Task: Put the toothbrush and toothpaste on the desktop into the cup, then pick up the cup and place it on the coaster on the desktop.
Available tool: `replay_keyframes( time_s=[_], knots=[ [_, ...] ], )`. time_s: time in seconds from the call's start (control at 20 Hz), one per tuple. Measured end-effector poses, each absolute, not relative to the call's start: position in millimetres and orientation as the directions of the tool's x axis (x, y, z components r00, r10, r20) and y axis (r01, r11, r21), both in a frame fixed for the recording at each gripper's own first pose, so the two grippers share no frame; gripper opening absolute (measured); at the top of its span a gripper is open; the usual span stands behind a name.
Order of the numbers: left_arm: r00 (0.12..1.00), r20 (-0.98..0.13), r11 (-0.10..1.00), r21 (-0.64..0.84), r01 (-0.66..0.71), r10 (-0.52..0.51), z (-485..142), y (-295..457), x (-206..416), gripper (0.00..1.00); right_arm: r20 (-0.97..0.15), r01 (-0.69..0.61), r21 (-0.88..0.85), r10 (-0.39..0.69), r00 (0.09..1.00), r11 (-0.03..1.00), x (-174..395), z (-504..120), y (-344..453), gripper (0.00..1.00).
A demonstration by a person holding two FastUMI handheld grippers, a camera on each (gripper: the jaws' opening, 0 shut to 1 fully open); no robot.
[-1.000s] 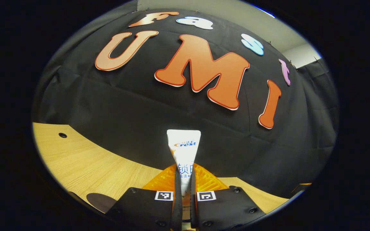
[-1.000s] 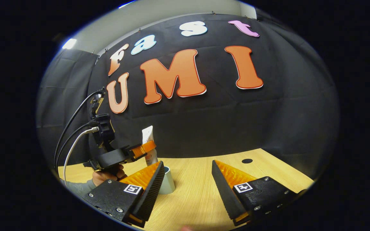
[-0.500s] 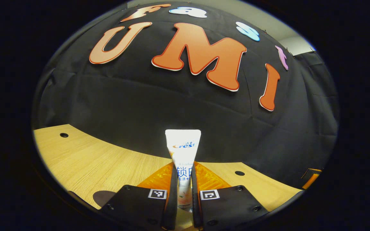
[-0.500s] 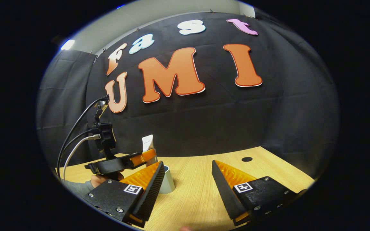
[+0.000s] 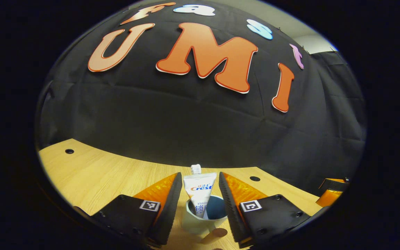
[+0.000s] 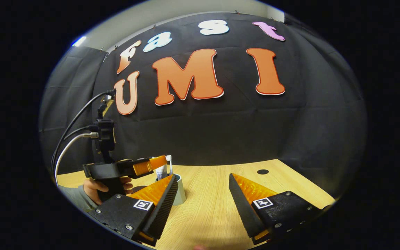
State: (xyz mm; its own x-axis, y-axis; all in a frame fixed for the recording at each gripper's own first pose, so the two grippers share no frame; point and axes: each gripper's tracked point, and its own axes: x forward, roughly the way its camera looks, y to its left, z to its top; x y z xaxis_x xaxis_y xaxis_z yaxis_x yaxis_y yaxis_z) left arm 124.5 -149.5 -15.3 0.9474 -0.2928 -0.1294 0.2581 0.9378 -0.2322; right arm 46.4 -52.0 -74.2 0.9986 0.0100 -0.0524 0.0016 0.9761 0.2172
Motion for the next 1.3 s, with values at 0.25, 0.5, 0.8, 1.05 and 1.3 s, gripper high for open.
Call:
replay_keyframes(
  time_s=[0.25,0.5,0.8,1.05,1.3],
  knots=[
    [0.945,-0.138,0.948,-0.158,0.275,-0.297,6.9,-134.1,105.0,0.98,-0.085,-0.009,0.209,0.028,0.996,0.978,48.2,-70.3,-38.3,0.89],
    [0.952,-0.137,0.961,-0.091,0.263,-0.274,26.0,-98.5,79.9,0.98,-0.112,-0.045,0.180,0.066,0.991,0.983,53.3,-58.7,-13.8,0.90],
    [0.982,-0.062,0.983,-0.046,0.178,-0.180,51.4,-32.0,59.0,0.98,-0.166,-0.130,0.173,0.159,0.973,0.976,67.3,-58.6,24.3,0.89],
    [0.988,-0.046,0.989,0.018,0.146,-0.145,56.9,-1.4,33.4,0.98,-0.240,-0.184,0.125,0.210,0.948,0.975,85.1,-63.2,47.5,0.89],
    [0.995,-0.010,0.995,-0.015,0.100,-0.100,55.5,21.1,20.2,0.98,-0.397,-0.175,0.091,0.197,0.896,0.980,106.4,-87.3,54.1,0.89]
  ],
)
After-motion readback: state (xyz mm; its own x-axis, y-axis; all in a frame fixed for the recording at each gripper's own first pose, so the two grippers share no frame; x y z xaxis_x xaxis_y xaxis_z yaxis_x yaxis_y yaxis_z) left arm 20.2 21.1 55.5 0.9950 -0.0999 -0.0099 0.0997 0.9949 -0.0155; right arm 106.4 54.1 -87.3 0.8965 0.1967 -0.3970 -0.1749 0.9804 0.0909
